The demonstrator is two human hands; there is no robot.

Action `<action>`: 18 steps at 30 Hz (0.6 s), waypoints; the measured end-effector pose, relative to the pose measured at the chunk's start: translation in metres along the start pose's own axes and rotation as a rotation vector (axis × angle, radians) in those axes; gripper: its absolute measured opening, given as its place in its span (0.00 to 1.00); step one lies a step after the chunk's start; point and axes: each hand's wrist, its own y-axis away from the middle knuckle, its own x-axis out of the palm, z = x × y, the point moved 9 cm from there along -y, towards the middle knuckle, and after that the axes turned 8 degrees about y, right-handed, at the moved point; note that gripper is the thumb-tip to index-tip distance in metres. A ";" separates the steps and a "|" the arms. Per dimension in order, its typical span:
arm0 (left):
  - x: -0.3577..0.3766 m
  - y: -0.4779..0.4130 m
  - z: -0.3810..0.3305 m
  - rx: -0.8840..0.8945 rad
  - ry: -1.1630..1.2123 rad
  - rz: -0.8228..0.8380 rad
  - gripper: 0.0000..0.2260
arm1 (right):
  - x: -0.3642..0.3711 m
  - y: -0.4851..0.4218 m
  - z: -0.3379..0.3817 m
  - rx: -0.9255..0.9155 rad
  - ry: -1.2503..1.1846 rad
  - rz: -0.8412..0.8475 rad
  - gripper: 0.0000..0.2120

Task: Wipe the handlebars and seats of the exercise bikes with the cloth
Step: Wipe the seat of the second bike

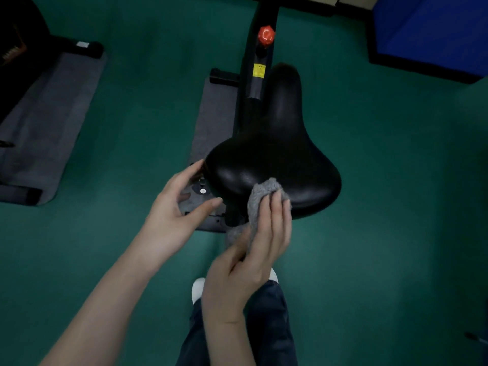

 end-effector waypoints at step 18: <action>0.064 0.033 -0.118 0.072 -0.081 -0.011 0.14 | -0.132 -0.161 -0.010 0.332 -0.300 0.107 0.17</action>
